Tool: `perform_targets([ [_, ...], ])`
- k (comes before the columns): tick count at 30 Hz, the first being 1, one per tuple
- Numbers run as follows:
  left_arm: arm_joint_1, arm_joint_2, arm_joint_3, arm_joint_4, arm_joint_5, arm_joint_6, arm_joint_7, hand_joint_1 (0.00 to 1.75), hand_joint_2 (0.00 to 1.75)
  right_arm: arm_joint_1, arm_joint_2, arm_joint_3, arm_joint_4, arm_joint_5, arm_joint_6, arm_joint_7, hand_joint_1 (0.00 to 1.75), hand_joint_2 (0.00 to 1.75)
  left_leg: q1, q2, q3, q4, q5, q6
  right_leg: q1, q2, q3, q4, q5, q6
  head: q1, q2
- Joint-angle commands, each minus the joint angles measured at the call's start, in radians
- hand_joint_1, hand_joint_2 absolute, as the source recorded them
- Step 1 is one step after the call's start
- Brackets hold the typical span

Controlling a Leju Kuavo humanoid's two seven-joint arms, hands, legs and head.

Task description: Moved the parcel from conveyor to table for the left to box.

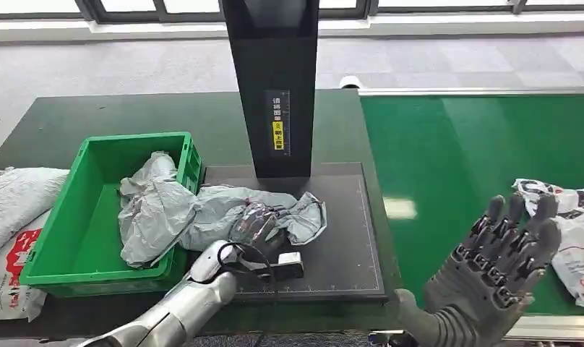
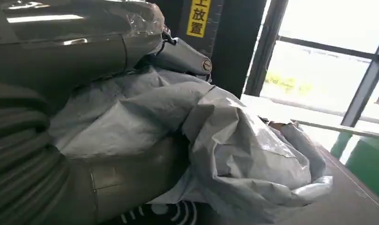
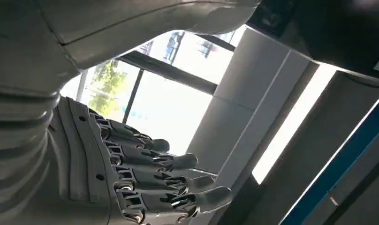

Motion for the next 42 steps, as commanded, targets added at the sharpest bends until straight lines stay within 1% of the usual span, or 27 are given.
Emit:
perform_targets([
  [1,0.168,0.024,0.233,-0.441,-0.368,0.119,-0.048,1.75,1.75,-0.034,-0.043,0.052,0.025,-0.006,0.001,0.005,0.00,1.75,-0.001,0.005,0.003,-0.002,-0.001,0.004,0.000,0.004,0.002,-0.002,0.001,0.000,0.000,0.000],
  [2,0.201,0.018,0.234,-0.545,-0.413,0.119,-0.050,1.75,1.75,-0.039,-0.043,0.050,0.034,-0.011,0.001,0.005,0.00,1.75,-0.001,0.005,0.001,-0.001,-0.001,0.003,-0.001,0.004,-0.001,-0.001,0.000,0.000,0.000,0.000],
  [3,0.270,0.019,0.212,-0.736,-0.437,0.119,-0.062,1.75,1.75,-0.043,-0.040,0.045,0.047,-0.011,0.001,0.005,0.00,1.75,-0.002,0.006,0.001,-0.001,-0.002,0.004,-0.001,0.005,-0.001,-0.001,0.000,0.000,0.000,0.000],
  [4,0.298,0.023,0.202,-0.825,-0.423,0.119,-0.076,1.75,1.75,-0.045,-0.040,0.044,0.052,-0.012,0.001,0.005,0.00,1.75,-0.002,0.007,0.002,-0.001,-0.002,0.005,-0.001,0.006,-0.001,-0.001,0.000,0.000,0.000,0.000],
  [5,0.322,0.024,0.201,-0.904,-0.408,0.119,-0.097,1.75,1.75,-0.045,-0.041,0.044,0.058,-0.014,0.001,0.005,0.00,1.75,-0.001,0.006,0.000,0.000,-0.002,0.003,-0.001,0.006,-0.002,0.001,0.000,0.000,0.000,0.000],
  [7,0.377,0.018,0.219,-1.056,-0.338,0.119,-0.173,1.75,1.75,-0.048,-0.039,0.043,0.066,-0.013,0.001,0.005,0.00,1.75,-0.001,0.005,0.002,-0.001,-0.003,0.005,-0.001,0.004,0.001,-0.001,-0.001,0.000,0.000,0.000],
  [8,0.406,0.018,0.222,-1.113,-0.257,0.119,-0.229,1.75,1.75,-0.048,-0.037,0.041,0.069,-0.011,0.001,0.005,0.00,1.75,-0.001,0.005,-0.001,0.000,-0.002,0.003,0.000,0.005,-0.002,0.000,-0.001,0.001,0.000,0.000],
  [9,0.416,0.026,0.208,-1.097,-0.209,0.119,-0.247,1.75,1.75,-0.044,-0.035,0.036,0.068,-0.008,0.001,0.005,0.00,1.75,-0.001,0.009,0.002,-0.001,-0.003,0.004,0.000,0.008,0.000,-0.001,-0.001,0.000,0.000,0.000],
  [10,0.437,0.018,0.228,-1.156,-0.141,0.119,-0.298,1.75,1.75,-0.042,-0.044,0.043,0.072,-0.019,0.001,0.005,0.00,1.75,-0.001,0.006,0.001,-0.001,-0.003,0.003,-0.001,0.006,-0.001,-0.001,-0.001,0.000,0.000,0.000],
  [11,0.444,0.018,0.233,-1.185,-0.103,0.119,-0.304,1.75,1.75,-0.042,-0.047,0.047,0.075,-0.023,0.001,0.005,0.00,1.75,-0.001,0.007,0.002,-0.002,-0.003,0.003,0.000,0.006,0.001,-0.002,-0.001,0.000,0.000,0.000],
  [13,0.457,0.060,0.217,-1.260,0.069,0.119,-0.304,1.75,1.75,-0.042,-0.048,0.054,0.087,-0.024,0.001,0.005,0.00,1.75,-0.001,0.005,0.002,-0.002,-0.004,0.003,-0.001,0.004,0.001,-0.001,-0.002,0.001,0.000,0.000],
  [15,0.484,0.098,0.217,-1.347,0.185,0.119,-0.304,1.75,1.75,-0.043,-0.046,0.056,0.088,-0.025,0.001,0.005,0.00,1.75,-0.002,0.006,0.003,-0.003,-0.004,0.005,-0.001,0.005,0.002,-0.002,-0.003,0.001,0.000,0.000],
  [17,0.494,0.107,0.218,-1.366,0.200,0.119,-0.304,1.75,1.75,-0.043,-0.045,0.056,0.089,-0.025,0.001,0.005,0.00,1.75,-0.002,0.009,0.003,-0.004,-0.005,0.005,-0.001,0.007,0.001,-0.002,-0.003,0.001,0.000,0.000],
  [19,0.513,0.110,0.232,-1.460,0.243,0.119,-0.304,1.75,1.75,-0.055,-0.050,0.063,0.109,-0.036,0.001,0.005,0.00,1.75,-0.002,0.007,0.005,-0.006,-0.004,0.006,-0.001,0.005,0.004,-0.004,-0.002,0.001,0.000,0.000],
  [20,0.519,0.100,0.253,-1.489,0.236,0.119,-0.304,1.75,1.75,-0.064,-0.051,0.066,0.119,-0.040,0.001,0.005,0.00,1.75,0.000,0.005,0.002,-0.002,-0.004,0.003,0.000,0.004,0.001,-0.001,-0.003,0.001,0.000,0.000],
  [21,0.521,0.091,0.275,-1.499,0.230,0.119,-0.304,1.75,1.75,-0.074,-0.053,0.070,0.132,-0.044,0.001,0.005,0.00,1.75,-0.001,0.006,0.003,-0.003,-0.005,0.004,0.000,0.005,0.002,-0.002,-0.003,0.001,0.000,0.000],
  [23,0.516,0.086,0.306,-1.458,0.243,0.119,-0.304,1.75,1.75,-0.084,-0.049,0.073,0.148,-0.042,0.001,0.005,0.00,1.75,-0.001,0.005,0.003,-0.002,-0.004,0.004,0.000,0.004,0.003,-0.002,-0.003,0.002,0.000,0.000],
  [24,0.500,0.085,0.328,-1.418,0.262,0.119,-0.304,1.75,1.75,-0.086,-0.049,0.076,0.153,-0.040,0.001,0.005,0.00,1.75,-0.002,0.007,0.005,-0.004,-0.004,0.006,-0.001,0.006,0.004,-0.003,-0.003,0.002,0.000,0.000],
  [25,0.485,0.077,0.360,-1.336,0.282,0.119,-0.304,1.75,1.75,-0.085,-0.046,0.077,0.157,-0.034,0.001,0.005,0.00,1.75,-0.001,0.005,0.005,-0.004,-0.003,0.005,-0.001,0.003,0.005,-0.003,-0.003,0.002,0.000,0.000],
  [26,0.485,0.077,0.360,-1.336,0.282,0.119,-0.304,1.75,1.75,-0.085,-0.046,0.077,0.157,-0.034,0.001,0.005,0.00,1.75,-0.002,0.001,0.004,-0.003,-0.003,0.004,-0.001,0.000,0.005,-0.002,-0.004,0.002,0.000,0.000],
  [28,0.460,0.091,0.394,-1.229,0.325,0.119,-0.299,1.75,1.75,-0.083,-0.048,0.083,0.160,-0.033,0.001,0.005,0.00,1.75,-0.002,0.002,0.006,-0.006,-0.002,0.006,-0.002,0.000,0.007,-0.005,-0.003,0.001,0.000,0.000],
  [30,0.414,0.109,0.433,-1.124,0.371,0.119,-0.254,1.75,1.75,-0.083,-0.052,0.094,0.168,-0.032,0.001,0.005,0.00,1.75,-0.002,0.002,0.005,-0.005,-0.002,0.005,-0.002,0.001,0.006,-0.004,-0.003,0.001,0.000,0.000],
  [33,0.352,0.118,0.506,-0.994,0.399,0.111,-0.207,1.75,1.75,-0.096,-0.052,0.106,0.196,-0.027,0.001,0.005,0.00,1.75,-0.003,-0.002,0.006,-0.005,-0.002,0.004,-0.002,-0.003,0.007,-0.003,-0.004,0.002,0.000,0.000],
  [34,0.334,0.126,0.520,-0.963,0.419,0.103,-0.220,1.75,1.75,-0.099,-0.051,0.106,0.200,-0.027,0.001,0.005,0.00,1.75,-0.003,-0.001,0.007,-0.006,0.000,0.005,-0.002,-0.002,0.007,-0.005,-0.002,0.001,0.000,0.000],
  [38,0.334,0.126,0.520,-0.963,0.419,0.103,-0.220,1.75,1.75,-0.099,-0.051,0.106,0.200,-0.027,0.001,0.005,0.00,1.75,-0.002,0.003,0.006,-0.004,-0.001,0.004,-0.001,0.002,0.005,-0.003,-0.001,0.000,0.000,0.000],
  [39,0.334,0.126,0.520,-0.963,0.419,0.103,-0.220,1.75,1.75,-0.099,-0.051,0.106,0.200,-0.027,0.001,0.005,0.00,1.75,-0.002,0.001,0.005,-0.003,-0.001,0.003,-0.002,0.000,0.005,-0.002,-0.002,0.000,0.000,0.000],
  [42,0.334,0.126,0.520,-0.963,0.419,0.103,-0.220,1.75,1.75,-0.099,-0.051,0.106,0.200,-0.027,0.001,0.005,0.00,1.75,-0.002,0.001,0.005,-0.004,0.000,0.004,-0.002,0.000,0.005,-0.003,-0.002,0.000,0.000,0.000],
])
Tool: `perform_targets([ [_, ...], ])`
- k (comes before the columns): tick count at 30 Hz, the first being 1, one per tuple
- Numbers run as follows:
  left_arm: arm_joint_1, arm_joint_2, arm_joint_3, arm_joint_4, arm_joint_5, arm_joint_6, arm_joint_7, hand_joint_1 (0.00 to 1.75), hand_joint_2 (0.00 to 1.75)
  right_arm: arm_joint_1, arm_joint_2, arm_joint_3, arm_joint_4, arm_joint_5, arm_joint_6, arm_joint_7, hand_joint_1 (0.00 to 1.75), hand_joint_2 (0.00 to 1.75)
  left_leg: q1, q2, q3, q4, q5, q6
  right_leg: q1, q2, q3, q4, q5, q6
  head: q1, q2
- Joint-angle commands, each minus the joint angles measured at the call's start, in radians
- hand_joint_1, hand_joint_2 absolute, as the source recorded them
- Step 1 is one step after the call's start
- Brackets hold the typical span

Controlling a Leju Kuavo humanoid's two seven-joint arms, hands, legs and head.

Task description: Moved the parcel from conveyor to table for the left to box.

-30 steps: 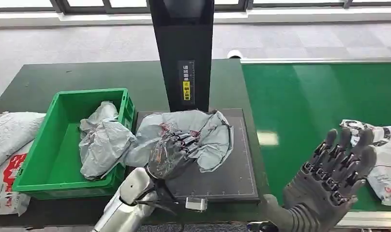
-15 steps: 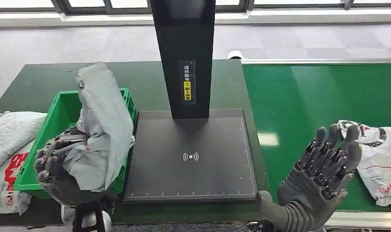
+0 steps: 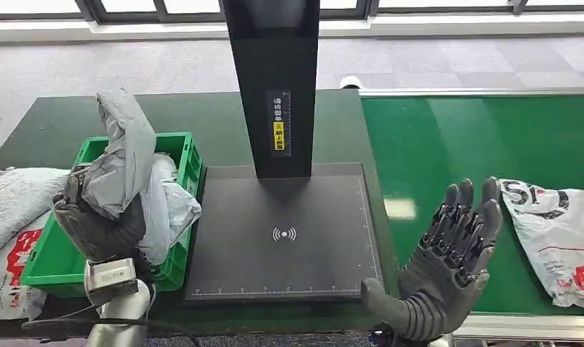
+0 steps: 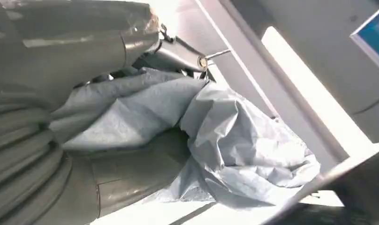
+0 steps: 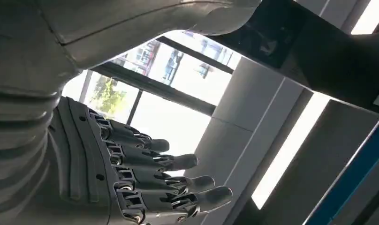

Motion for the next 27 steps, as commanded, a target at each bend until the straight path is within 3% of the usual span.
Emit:
perform_targets([
  [1,-0.070,0.058,0.106,0.166,0.007,-0.005,0.000,1.75,1.75,-0.033,-0.037,0.048,0.083,-0.004,-0.003,0.002,0.00,1.75,-0.001,0.002,0.004,-0.004,0.000,0.004,0.000,0.001,0.004,-0.004,0.001,0.000,0.000,0.000],
  [9,-0.071,0.052,0.113,0.183,-0.012,-0.007,0.028,1.75,1.75,-0.032,-0.040,0.048,0.089,-0.006,-0.003,0.002,0.00,1.75,-0.001,0.002,0.003,-0.003,0.000,0.003,-0.001,0.001,0.002,-0.002,0.001,0.000,0.000,0.000],
  [12,-0.152,0.053,0.186,0.339,-0.023,-0.043,0.097,1.75,1.75,-0.035,-0.042,0.048,0.108,0.004,-0.003,0.002,0.00,1.75,-0.001,0.001,0.002,-0.002,0.000,0.003,0.000,0.001,0.002,-0.002,0.001,0.000,0.000,0.000],
  [17,-0.227,0.057,0.255,0.560,-0.065,-0.028,0.073,1.75,1.75,-0.028,-0.050,0.058,0.117,0.010,-0.003,0.002,0.00,1.75,-0.001,0.001,0.004,-0.004,0.002,0.004,-0.001,0.000,0.004,-0.004,0.002,0.000,0.000,0.000],
  [25,-0.198,0.051,0.280,0.543,-0.091,0.005,0.067,1.75,1.75,-0.040,-0.049,0.063,0.137,0.008,-0.003,0.002,0.00,1.75,-0.001,0.003,0.004,-0.003,0.001,0.004,0.000,0.002,0.003,-0.003,0.002,0.000,0.000,0.000],
  [27,-0.193,0.027,0.337,0.510,-0.191,0.011,0.068,1.75,1.75,-0.042,-0.049,0.064,0.141,0.005,-0.003,0.002,0.00,1.75,-0.001,0.003,0.004,-0.004,0.001,0.004,0.000,0.002,0.004,-0.004,0.002,0.000,0.000,0.000],
])
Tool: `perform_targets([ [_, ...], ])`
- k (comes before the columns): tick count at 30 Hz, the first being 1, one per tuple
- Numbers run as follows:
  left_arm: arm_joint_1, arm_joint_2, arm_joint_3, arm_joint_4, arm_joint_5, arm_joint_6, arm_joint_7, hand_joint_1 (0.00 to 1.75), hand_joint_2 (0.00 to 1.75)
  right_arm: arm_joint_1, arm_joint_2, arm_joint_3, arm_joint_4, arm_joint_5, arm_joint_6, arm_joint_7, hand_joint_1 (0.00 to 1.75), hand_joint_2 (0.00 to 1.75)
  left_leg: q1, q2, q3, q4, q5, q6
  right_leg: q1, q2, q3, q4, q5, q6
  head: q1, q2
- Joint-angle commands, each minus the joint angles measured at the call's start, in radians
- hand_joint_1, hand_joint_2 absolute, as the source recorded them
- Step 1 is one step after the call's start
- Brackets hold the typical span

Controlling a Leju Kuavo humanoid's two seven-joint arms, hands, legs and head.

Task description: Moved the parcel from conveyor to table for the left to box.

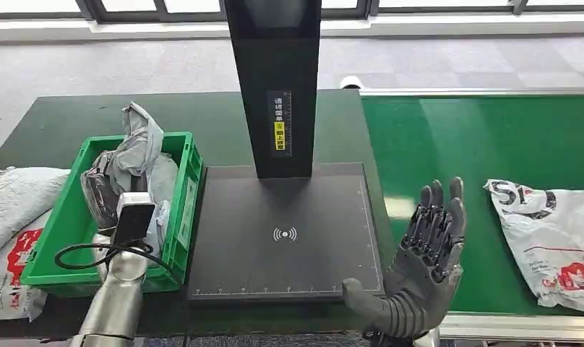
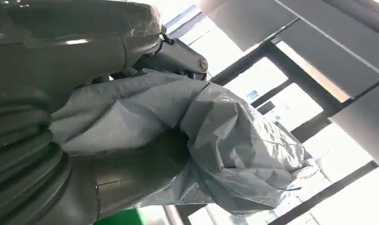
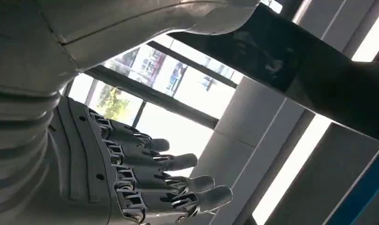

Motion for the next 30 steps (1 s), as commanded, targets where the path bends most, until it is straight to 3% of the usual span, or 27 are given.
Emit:
perform_targets([
  [1,-0.029,-0.016,0.163,0.062,-0.170,0.029,0.003,1.75,1.75,-0.037,-0.040,0.043,0.083,-0.008,-0.003,0.002,0.00,1.75,-0.001,0.004,0.005,-0.005,0.000,0.005,0.000,0.002,0.004,-0.004,0.001,0.000,0.000,0.000],
  [5,-0.074,-0.024,0.207,0.135,-0.346,0.029,0.098,1.75,1.75,-0.034,-0.035,0.039,0.095,0.003,-0.003,0.002,0.00,1.75,-0.001,0.003,0.003,-0.003,0.000,0.004,0.000,0.001,0.002,-0.003,0.001,0.000,0.000,0.000],
  [8,-0.133,0.019,0.169,0.312,-0.419,0.000,0.240,1.75,1.75,-0.026,-0.031,0.024,0.112,0.012,0.004,0.002,0.00,1.75,-0.001,-0.001,0.003,-0.004,0.002,0.004,0.000,-0.002,0.003,-0.003,0.001,0.000,0.000,0.000],
  [9,-0.146,0.026,0.166,0.352,-0.401,0.022,0.253,1.48,1.75,-0.024,-0.022,0.009,0.114,0.020,0.023,0.002,0.00,1.75,-0.001,0.000,0.003,-0.004,0.002,0.004,0.000,-0.001,0.003,-0.004,0.001,0.000,0.000,0.000],
  [10,-0.146,0.026,0.166,0.352,-0.401,0.022,0.253,0.00,1.75,-0.024,-0.022,0.009,0.114,0.020,0.023,0.002,0.00,1.75,-0.001,-0.001,0.003,-0.003,0.001,0.003,-0.001,-0.002,0.003,-0.002,0.000,0.000,0.000,0.000],
  [11,-0.151,0.024,0.180,0.358,-0.384,0.029,0.256,0.00,0.00,-0.028,-0.015,-0.001,0.117,0.025,0.036,0.002,0.00,1.75,-0.001,0.000,0.004,-0.004,0.002,0.004,0.000,-0.002,0.004,-0.004,0.001,0.000,0.000,0.000],
  [14,-0.157,0.015,0.158,0.343,-0.342,0.013,0.248,0.00,0.00,-0.028,0.004,-0.029,0.116,0.056,0.059,0.010,0.00,1.75,-0.002,0.002,0.005,-0.005,0.002,0.004,-0.001,0.000,0.004,-0.004,0.002,0.000,0.000,0.000],
  [21,-0.094,-0.010,0.140,0.211,-0.230,0.029,0.245,0.00,0.00,-0.053,0.012,-0.097,0.197,0.166,0.131,0.155,0.00,1.75,-0.001,0.003,0.007,-0.004,0.001,0.004,0.000,0.001,0.005,-0.004,0.002,0.000,0.000,0.000],
  [22,-0.078,-0.069,0.264,0.132,-0.325,0.029,0.242,0.00,0.00,-0.063,0.014,-0.102,0.217,0.186,0.149,0.172,0.00,1.75,-0.001,0.002,0.006,-0.002,0.001,0.003,0.000,0.000,0.006,-0.003,0.001,0.000,0.000,0.000],
  [27,-0.073,-0.074,0.279,0.119,-0.342,0.029,0.243,0.00,0.00,-0.069,0.016,-0.104,0.224,0.189,0.151,0.175,0.00,1.75,-0.001,0.004,0.006,-0.003,0.000,0.005,0.000,0.003,0.006,-0.003,0.002,0.000,0.000,0.000],
  [30,-0.028,-0.074,0.319,0.015,-0.425,0.029,0.309,0.00,0.00,-0.087,0.019,-0.103,0.247,0.233,0.175,0.213,0.00,1.75,-0.001,0.004,0.006,-0.002,0.000,0.003,0.000,0.004,0.005,-0.002,0.001,0.000,0.000,0.000],
])
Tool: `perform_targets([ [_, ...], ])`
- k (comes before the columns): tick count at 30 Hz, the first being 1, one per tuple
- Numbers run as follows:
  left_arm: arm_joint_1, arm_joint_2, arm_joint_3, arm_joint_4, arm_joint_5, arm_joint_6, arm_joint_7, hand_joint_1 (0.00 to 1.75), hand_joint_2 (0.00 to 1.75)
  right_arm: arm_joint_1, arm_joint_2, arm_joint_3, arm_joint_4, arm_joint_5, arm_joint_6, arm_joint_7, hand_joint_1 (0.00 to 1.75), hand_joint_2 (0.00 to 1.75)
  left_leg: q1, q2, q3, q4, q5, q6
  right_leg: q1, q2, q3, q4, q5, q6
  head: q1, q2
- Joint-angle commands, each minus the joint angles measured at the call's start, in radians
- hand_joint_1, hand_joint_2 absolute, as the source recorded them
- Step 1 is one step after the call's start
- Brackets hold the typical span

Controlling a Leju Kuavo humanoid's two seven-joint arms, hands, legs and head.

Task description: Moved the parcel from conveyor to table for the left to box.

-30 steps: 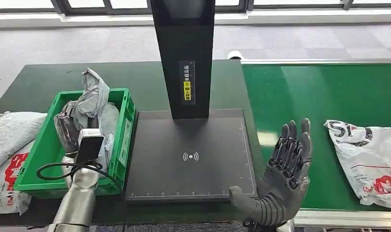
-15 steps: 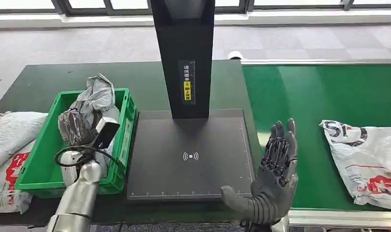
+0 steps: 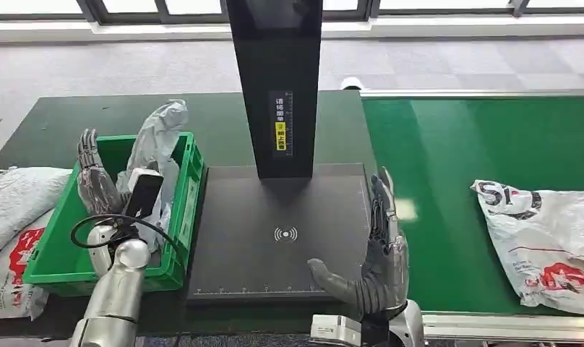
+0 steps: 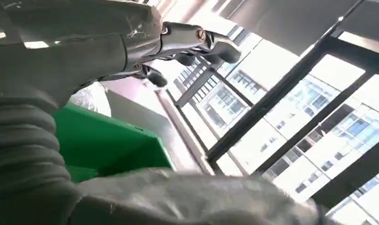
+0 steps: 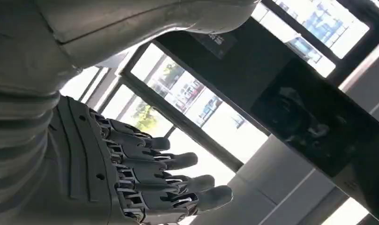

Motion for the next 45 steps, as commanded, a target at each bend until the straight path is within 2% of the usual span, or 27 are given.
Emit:
perform_targets([
  [1,0.067,-0.019,0.142,-0.136,-0.091,0.001,0.084,0.00,0.00,-0.062,0.017,-0.066,0.129,0.054,0.029,0.047,0.00,1.75,-0.001,0.007,0.003,-0.003,-0.001,0.004,0.000,0.006,0.000,-0.003,0.002,-0.001,0.000,0.000],
  [5,0.088,-0.019,0.156,-0.151,-0.149,0.001,0.115,0.00,0.00,-0.081,0.025,-0.081,0.151,0.088,0.055,0.079,0.00,1.75,0.000,0.005,0.002,-0.002,-0.001,0.002,0.000,0.004,-0.002,-0.002,0.001,-0.001,0.000,0.000],
  [10,0.109,-0.019,0.186,-0.182,0.039,0.001,-0.033,0.00,0.00,-0.118,0.025,-0.165,0.246,0.263,0.079,0.245,0.00,1.75,0.000,0.005,0.002,-0.004,0.000,0.004,0.001,0.004,0.000,-0.004,0.002,0.000,0.000,0.000],
  [12,0.169,-0.019,0.124,-0.282,0.363,0.001,-0.199,0.00,0.00,-0.142,0.021,-0.236,0.318,0.364,0.087,0.355,0.00,1.75,0.001,0.005,0.001,-0.003,0.000,0.004,0.001,0.004,-0.001,-0.004,0.002,0.000,0.000,0.000],
  [15,0.199,-0.019,0.102,-0.326,0.360,0.001,-0.175,0.00,0.00,-0.155,0.010,-0.254,0.346,0.357,0.085,0.346,0.00,1.75,0.000,0.003,-0.001,-0.002,0.000,0.003,0.001,0.003,-0.002,-0.002,0.001,0.000,0.000,0.000],
  [16,0.216,-0.019,0.085,-0.372,0.405,0.001,-0.207,0.00,0.00,-0.158,0.013,-0.273,0.359,0.392,0.083,0.378,0.00,1.75,0.000,0.005,0.001,-0.003,0.000,0.004,0.000,0.004,-0.001,-0.004,0.001,0.000,0.000,0.000],
  [17,0.261,-0.019,0.000,-0.412,0.471,0.001,-0.227,0.00,0.00,-0.160,0.018,-0.307,0.369,0.428,0.083,0.421,0.00,1.75,0.000,0.004,0.000,-0.002,-0.001,0.003,0.000,0.003,-0.002,-0.002,0.001,0.000,0.000,0.000],
  [18,0.314,0.015,-0.089,-0.473,0.623,-0.146,-0.226,0.00,0.00,-0.144,0.017,-0.376,0.357,0.482,0.073,0.488,0.00,1.75,-0.001,0.004,0.000,-0.003,0.000,0.004,0.000,0.003,-0.002,-0.003,0.001,0.000,0.000,0.000],
  [20,0.367,0.032,-0.155,-0.533,0.677,-0.230,-0.251,0.00,0.00,-0.124,0.008,-0.473,0.347,0.548,0.082,0.550,0.00,1.75,-0.001,0.001,0.000,-0.002,-0.001,0.004,0.000,0.000,-0.001,-0.003,0.000,0.000,0.000,0.000],
  [22,0.434,0.046,-0.213,-0.594,0.733,-0.314,-0.315,0.00,0.00,-0.107,0.003,-0.606,0.350,0.567,0.088,0.575,0.00,1.75,-0.001,-0.001,0.000,-0.002,-0.001,0.004,0.000,-0.002,-0.001,-0.003,-0.001,0.000,0.000,0.000],
  [23,0.447,0.042,-0.218,-0.603,0.735,-0.310,-0.319,0.00,0.00,-0.107,0.007,-0.642,0.357,0.575,0.086,0.552,0.00,1.75,-0.001,-0.001,0.001,-0.003,-0.001,0.005,0.000,-0.002,0.000,-0.004,-0.001,0.000,0.000,0.000],
  [25,0.450,0.042,-0.220,-0.604,0.735,-0.309,-0.320,0.00,0.00,-0.107,0.009,-0.652,0.358,0.576,0.085,0.542,0.00,1.75,-0.001,-0.003,-0.001,-0.002,-0.001,0.006,-0.001,-0.004,0.000,-0.004,-0.002,0.002,0.000,0.000],
  [27,0.441,0.047,-0.215,-0.596,0.739,-0.311,-0.321,0.00,0.00,-0.111,0.022,-0.650,0.357,0.580,0.085,0.538,0.00,1.75,-0.001,0.000,-0.002,-0.001,-0.002,0.005,-0.001,-0.001,-0.002,-0.002,-0.002,0.002,0.000,0.000],
  [28,0.438,0.054,-0.223,-0.594,0.748,-0.334,-0.328,0.00,0.00,-0.111,0.030,-0.665,0.355,0.611,0.084,0.577,0.00,1.75,-0.001,0.001,-0.002,-0.001,-0.004,0.005,-0.001,0.000,-0.003,-0.002,-0.002,0.002,0.000,0.000],
  [30,0.447,0.060,-0.249,-0.600,0.772,-0.418,-0.359,0.00,0.00,-0.090,0.016,-0.756,0.370,0.614,0.105,0.635,0.00,1.75,-0.002,0.000,-0.002,-0.002,-0.004,0.005,-0.001,-0.001,-0.003,-0.002,-0.002,0.001,0.000,0.000],
  [33,0.446,0.049,-0.253,-0.598,0.762,-0.425,-0.362,0.00,0.00,-0.098,-0.001,-0.829,0.420,0.611,0.094,0.599,0.00,1.75,-0.001,-0.004,0.000,-0.003,-0.003,0.006,-0.001,-0.006,-0.001,-0.004,-0.003,0.001,0.000,0.000],
  [34,0.444,0.053,-0.257,-0.596,0.765,-0.438,-0.362,0.00,0.00,-0.104,-0.002,-0.853,0.436,0.643,0.111,0.624,0.00,1.75,-0.002,-0.004,-0.001,-0.002,-0.003,0.006,-0.001,-0.005,-0.002,-0.003,-0.003,0.002,0.000,0.000],
  [38,0.422,0.046,-0.238,-0.554,0.791,-0.447,-0.361,0.00,0.00,-0.158,-0.081,-0.978,0.601,0.691,0.130,0.681,0.00,1.75,-0.002,-0.001,-0.001,-0.002,-0.003,0.006,-0.001,-0.002,-0.001,-0.003,-0.002,0.003,0.000,0.000],
  [41,0.412,0.040,-0.224,-0.534,0.824,-0.466,-0.361,0.00,0.00,-0.208,-0.177,-1.068,0.755,0.733,0.150,0.734,0.00,1.75,-0.002,-0.002,-0.001,-0.002,-0.003,0.006,-0.002,-0.003,-0.001,-0.003,-0.002,0.003,0.000,0.000],
  [45,0.413,0.041,-0.224,-0.541,0.820,-0.464,-0.361,0.00,0.00,-0.266,-0.290,-1.158,0.969,0.739,0.154,0.731,0.00,1.75,-0.004,-0.002,-0.001,-0.002,-0.003,0.008,-0.004,-0.004,0.000,-0.005,-0.002,0.003,0.000,0.000],
])
